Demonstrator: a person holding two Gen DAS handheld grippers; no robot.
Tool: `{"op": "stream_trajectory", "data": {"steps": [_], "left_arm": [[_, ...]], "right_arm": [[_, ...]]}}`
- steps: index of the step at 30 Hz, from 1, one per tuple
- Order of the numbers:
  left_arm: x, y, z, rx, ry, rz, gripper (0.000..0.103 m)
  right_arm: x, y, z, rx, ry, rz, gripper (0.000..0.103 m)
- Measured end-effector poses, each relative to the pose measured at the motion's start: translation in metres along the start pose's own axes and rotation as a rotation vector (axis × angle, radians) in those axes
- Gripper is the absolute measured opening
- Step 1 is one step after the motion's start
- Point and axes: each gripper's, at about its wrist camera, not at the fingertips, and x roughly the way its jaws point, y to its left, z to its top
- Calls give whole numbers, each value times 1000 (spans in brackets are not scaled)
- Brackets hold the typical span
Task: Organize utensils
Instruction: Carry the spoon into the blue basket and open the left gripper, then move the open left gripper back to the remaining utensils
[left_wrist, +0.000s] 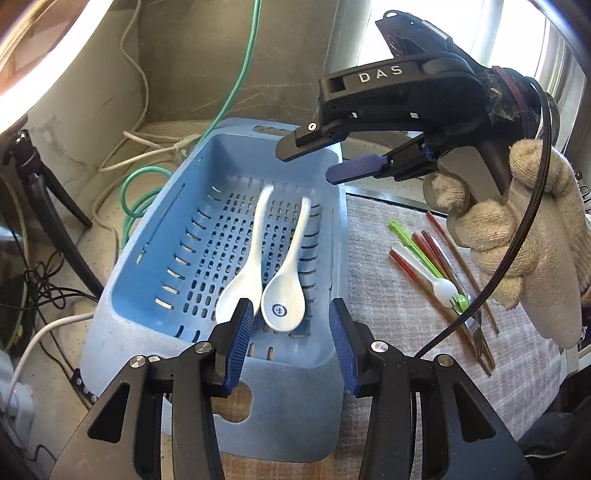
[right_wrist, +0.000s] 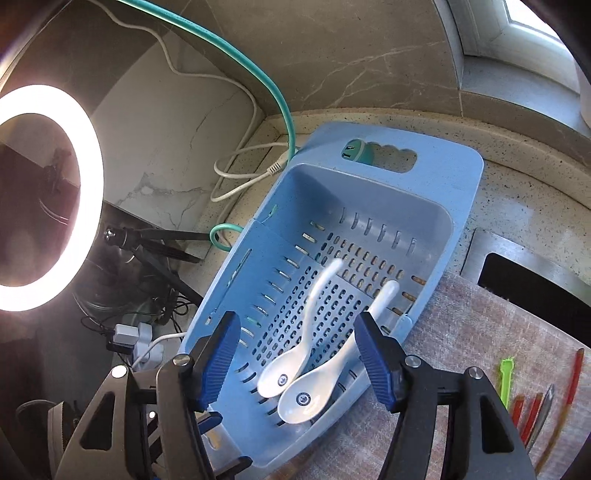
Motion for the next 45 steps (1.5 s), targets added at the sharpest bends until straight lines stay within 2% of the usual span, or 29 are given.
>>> {"op": "stream_trajectory", "data": {"steps": [6, 14, 19, 24, 29, 36, 38, 43, 45], "left_arm": [[-7, -6, -3, -24, -10, -12, 41], [-20, -25, -8, -33, -32, -30, 41], [-19, -39, -11, -59, -24, -65, 41], [-10, -63, -15, -54, -3, -105, 41], [3, -88, -19, -53, 24, -148, 41], [27, -112, -22, -77, 80, -194, 41], [35, -117, -22, -87, 101, -199, 40], [55, -128, -18, -116, 144, -206, 36], [63, -133, -13, -112, 157, -192, 36]], "right_arm": [[-29, -7, -11, -19, -29, -1, 60], [-98, -19, -43, -134, -104, -53, 61], [-134, -34, -70, -192, -164, -109, 70], [-163, -53, -98, -226, -233, -143, 73], [-178, -76, -115, -182, -253, -188, 76], [-176, -115, -138, -51, -205, -251, 76], [-172, -125, -146, -20, -191, -244, 73], [-154, -146, -153, 49, -144, -257, 47], [-145, -152, -154, 62, -119, -262, 42]]}}
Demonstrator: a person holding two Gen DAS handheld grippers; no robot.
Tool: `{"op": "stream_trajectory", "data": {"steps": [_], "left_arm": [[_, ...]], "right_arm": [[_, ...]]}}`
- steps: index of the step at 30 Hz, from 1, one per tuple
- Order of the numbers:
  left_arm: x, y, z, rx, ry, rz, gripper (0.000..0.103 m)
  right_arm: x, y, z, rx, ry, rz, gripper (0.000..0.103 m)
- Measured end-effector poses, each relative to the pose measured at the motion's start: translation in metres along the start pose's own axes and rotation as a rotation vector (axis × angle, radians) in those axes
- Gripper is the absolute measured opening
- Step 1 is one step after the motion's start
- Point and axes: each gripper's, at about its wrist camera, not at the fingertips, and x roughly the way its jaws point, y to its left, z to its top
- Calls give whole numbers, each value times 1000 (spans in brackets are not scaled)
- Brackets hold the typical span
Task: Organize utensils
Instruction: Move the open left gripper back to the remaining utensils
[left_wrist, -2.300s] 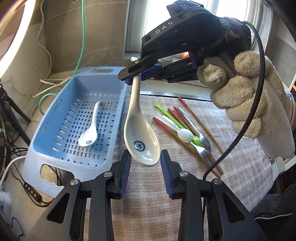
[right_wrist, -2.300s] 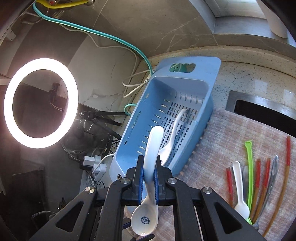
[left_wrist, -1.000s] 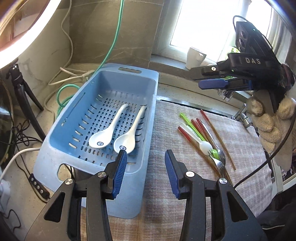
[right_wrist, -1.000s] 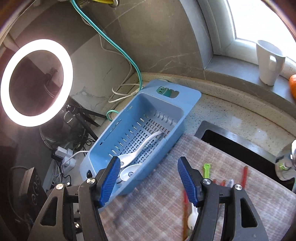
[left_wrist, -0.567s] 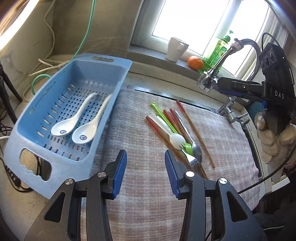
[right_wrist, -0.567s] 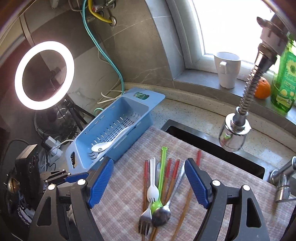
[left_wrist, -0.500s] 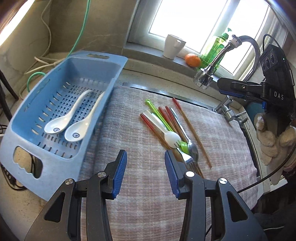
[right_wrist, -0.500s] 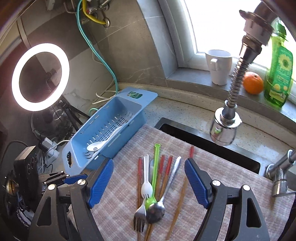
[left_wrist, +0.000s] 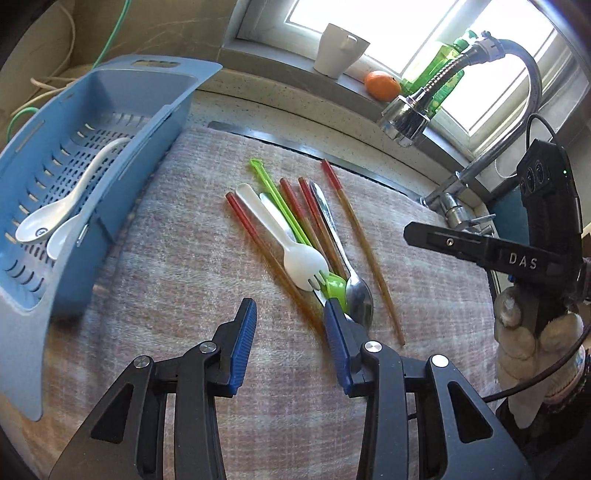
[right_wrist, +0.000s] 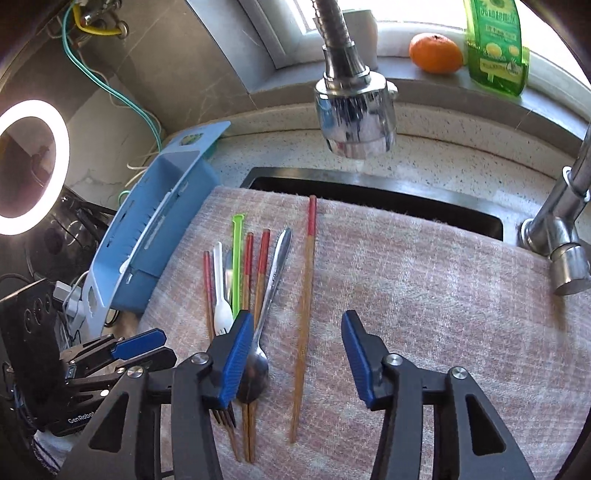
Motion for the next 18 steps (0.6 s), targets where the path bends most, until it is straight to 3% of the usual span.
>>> {"op": "stream_trajectory", "data": {"steps": [7, 11, 18], "left_arm": [[29, -8, 11, -11, 62, 73, 30], [39, -14, 11, 30, 78, 138, 25], [46, -23, 14, 59, 82, 168, 22]], "right_arm": [[26, 2, -8, -28, 53, -46, 33], [34, 0, -6, -27, 61, -63, 33], [49, 7, 2, -57, 78, -114, 32]]}}
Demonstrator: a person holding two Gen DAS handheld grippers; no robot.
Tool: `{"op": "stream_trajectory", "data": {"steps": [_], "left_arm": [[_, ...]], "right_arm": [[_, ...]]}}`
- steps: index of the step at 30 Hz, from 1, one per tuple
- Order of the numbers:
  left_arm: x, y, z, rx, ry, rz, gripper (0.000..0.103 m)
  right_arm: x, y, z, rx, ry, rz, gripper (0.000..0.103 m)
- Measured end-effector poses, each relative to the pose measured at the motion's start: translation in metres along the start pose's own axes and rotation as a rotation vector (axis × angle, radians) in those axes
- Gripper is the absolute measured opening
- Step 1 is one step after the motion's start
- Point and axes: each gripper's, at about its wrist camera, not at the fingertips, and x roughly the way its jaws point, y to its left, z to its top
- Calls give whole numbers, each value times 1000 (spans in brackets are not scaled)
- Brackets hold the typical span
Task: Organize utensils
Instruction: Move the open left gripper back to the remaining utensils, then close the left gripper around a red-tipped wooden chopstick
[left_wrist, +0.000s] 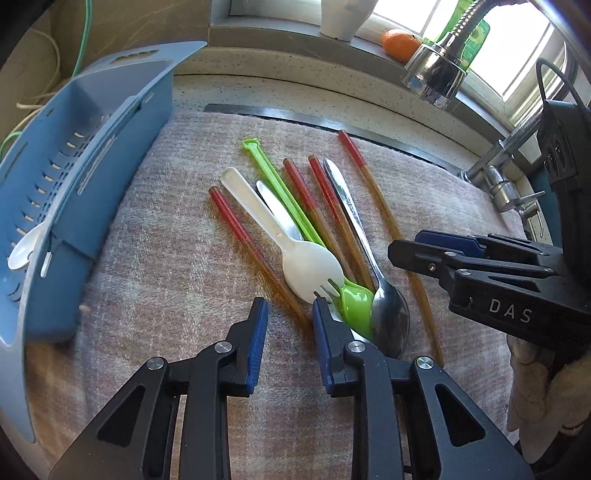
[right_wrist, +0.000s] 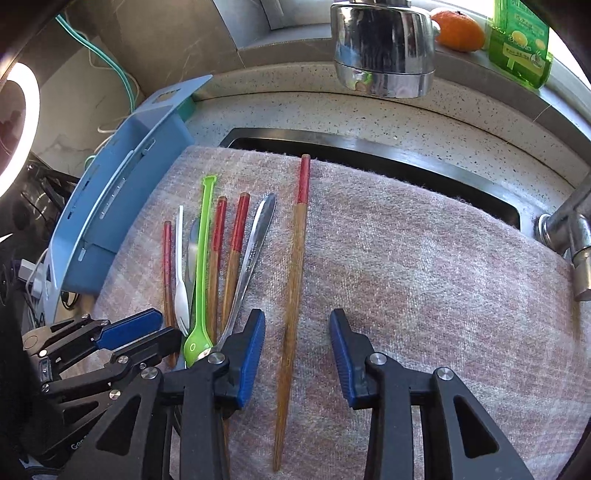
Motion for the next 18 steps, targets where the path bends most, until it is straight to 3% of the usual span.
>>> {"op": "stream_trajectory", "data": {"steps": [4, 9, 15, 18], "left_arm": [[-4, 6, -4, 4, -5, -8, 18], [-12, 19, -11, 20, -5, 15, 17], [-9, 24, -9, -9, 16, 9, 19], [-6, 12, -6, 65, -4, 35, 19]], "right_arm": [[1, 4, 1, -52, 8, -60, 21], [-1, 3, 0, -95, 23, -85, 15], [-1, 0, 2, -65, 36, -80, 14], [1, 4, 5, -81, 35, -88, 12]]}}
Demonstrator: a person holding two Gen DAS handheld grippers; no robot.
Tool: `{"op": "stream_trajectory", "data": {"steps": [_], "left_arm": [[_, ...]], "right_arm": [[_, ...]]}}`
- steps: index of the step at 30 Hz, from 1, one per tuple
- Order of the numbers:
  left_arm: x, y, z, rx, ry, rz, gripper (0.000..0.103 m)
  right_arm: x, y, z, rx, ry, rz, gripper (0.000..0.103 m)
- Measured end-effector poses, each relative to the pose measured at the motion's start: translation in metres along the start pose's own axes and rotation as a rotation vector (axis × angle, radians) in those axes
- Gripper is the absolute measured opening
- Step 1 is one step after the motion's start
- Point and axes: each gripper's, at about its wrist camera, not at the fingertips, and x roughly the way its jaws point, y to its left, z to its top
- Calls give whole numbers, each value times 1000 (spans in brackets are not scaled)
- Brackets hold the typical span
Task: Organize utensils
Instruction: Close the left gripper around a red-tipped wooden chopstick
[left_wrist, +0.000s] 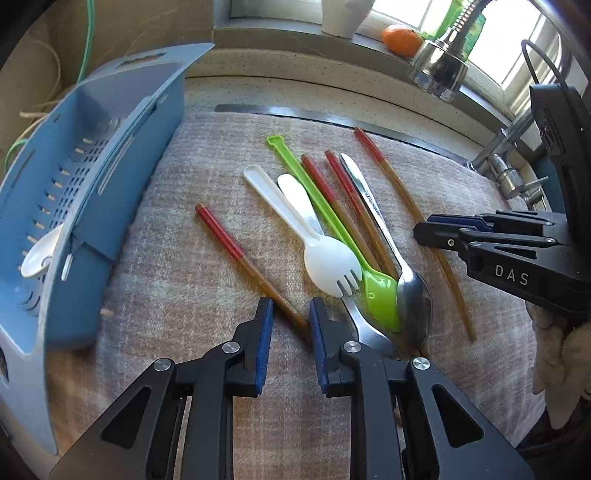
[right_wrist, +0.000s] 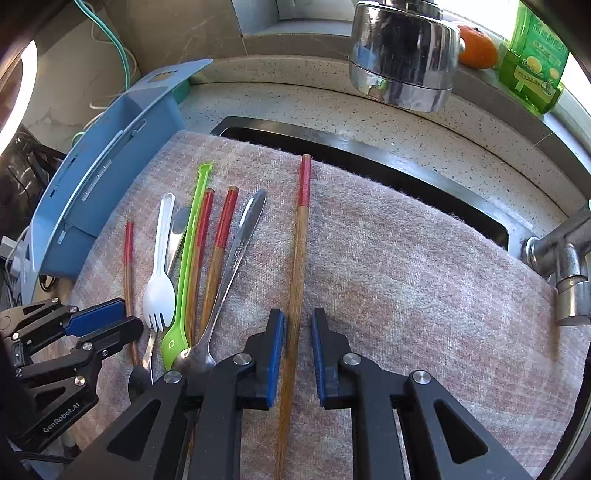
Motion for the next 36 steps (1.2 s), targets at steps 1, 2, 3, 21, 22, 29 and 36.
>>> {"op": "stream_trajectory", "data": {"steps": [1, 2, 3, 21, 22, 29, 36], "left_arm": [[1, -3, 2, 26, -1, -3, 19], [1, -4, 3, 51, 1, -5, 19], [0, -3, 4, 72, 3, -10, 19], [0, 18, 7, 39, 53, -40, 17], [-1, 19, 4, 44, 58, -35, 18], [-11, 21, -21, 115, 95, 37, 17], [-24, 17, -55, 144, 122, 40, 17]], "right_arm": [[-1, -1, -1, -3, 2, 3, 7], [-2, -2, -2, -2, 5, 11, 7], [-3, -5, -4, 3, 8, 16, 7], [-14, -20, -27, 84, -12, 77, 6], [-15, -21, -28, 86, -14, 83, 6], [-17, -26, -33, 86, -24, 120, 6], [-18, -28, -34, 64, -14, 145, 6]]}}
